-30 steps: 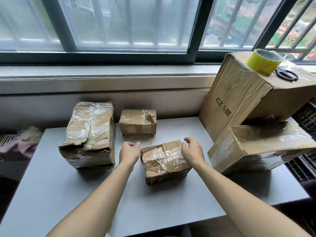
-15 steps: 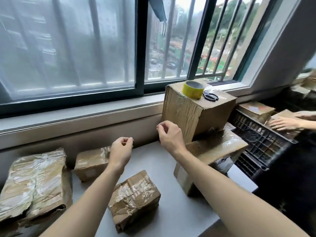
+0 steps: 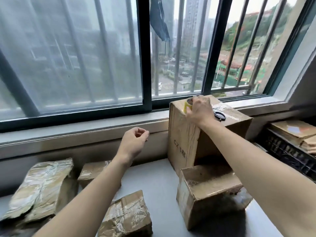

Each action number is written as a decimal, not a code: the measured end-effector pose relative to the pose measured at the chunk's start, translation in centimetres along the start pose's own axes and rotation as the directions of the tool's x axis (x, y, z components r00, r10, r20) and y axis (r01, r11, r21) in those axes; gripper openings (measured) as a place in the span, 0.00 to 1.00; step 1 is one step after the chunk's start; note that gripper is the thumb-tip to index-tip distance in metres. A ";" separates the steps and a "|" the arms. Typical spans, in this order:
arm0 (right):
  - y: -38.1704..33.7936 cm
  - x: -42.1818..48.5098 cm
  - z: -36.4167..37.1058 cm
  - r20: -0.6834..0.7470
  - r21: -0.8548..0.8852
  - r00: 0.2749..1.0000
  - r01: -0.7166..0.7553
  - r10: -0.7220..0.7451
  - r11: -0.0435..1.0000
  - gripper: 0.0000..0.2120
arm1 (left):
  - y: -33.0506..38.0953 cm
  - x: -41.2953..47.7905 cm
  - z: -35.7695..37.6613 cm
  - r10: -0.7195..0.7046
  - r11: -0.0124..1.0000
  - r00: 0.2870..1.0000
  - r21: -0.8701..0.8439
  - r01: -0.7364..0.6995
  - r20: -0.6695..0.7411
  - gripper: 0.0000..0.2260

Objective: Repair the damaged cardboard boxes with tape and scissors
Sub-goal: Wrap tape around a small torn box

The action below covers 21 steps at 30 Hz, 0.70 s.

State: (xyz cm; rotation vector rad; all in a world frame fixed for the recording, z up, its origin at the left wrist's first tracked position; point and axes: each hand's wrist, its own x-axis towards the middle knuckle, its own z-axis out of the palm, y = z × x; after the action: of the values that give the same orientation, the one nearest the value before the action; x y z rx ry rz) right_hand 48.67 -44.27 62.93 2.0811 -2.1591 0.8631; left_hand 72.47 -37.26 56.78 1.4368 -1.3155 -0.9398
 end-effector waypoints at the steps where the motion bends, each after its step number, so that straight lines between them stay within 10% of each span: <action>1: 0.4 0.7 0.2 0.032 -0.038 0.999 0.006 -0.005 0.999 0.16 | 0.0 -0.1 -0.1 -0.003 1.000 1.000 0.013 0.004 -0.017 0.04; 5: 0.8 1.9 1.0 0.086 -0.122 0.993 0.086 -0.076 0.989 0.10 | -0.1 -0.2 -0.6 -0.044 0.998 0.995 0.033 0.047 -0.084 0.04; 10: -2.4 0.9 0.4 -0.007 0.297 0.969 0.237 -0.246 0.925 0.08 | 0.9 -0.7 -0.9 0.003 1.000 0.992 0.008 -0.002 -0.126 0.05; 16: -8.9 -6.1 2.6 0.216 0.860 0.890 0.020 -0.400 0.509 0.02 | 1.3 -1.9 -2.9 0.128 0.992 0.983 0.015 -0.127 -0.135 0.25; 21: -11.1 -13.0 8.0 0.327 0.943 0.795 -0.240 -0.511 0.230 0.04 | -0.8 -4.4 -7.3 -0.035 0.996 0.998 -0.086 0.031 -0.052 0.46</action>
State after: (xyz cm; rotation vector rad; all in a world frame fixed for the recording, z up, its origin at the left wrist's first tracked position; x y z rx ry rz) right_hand 63.24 -35.09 55.23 3.4623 -1.4697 2.2761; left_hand 79.07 -31.93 57.68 1.4127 -1.2019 -0.9610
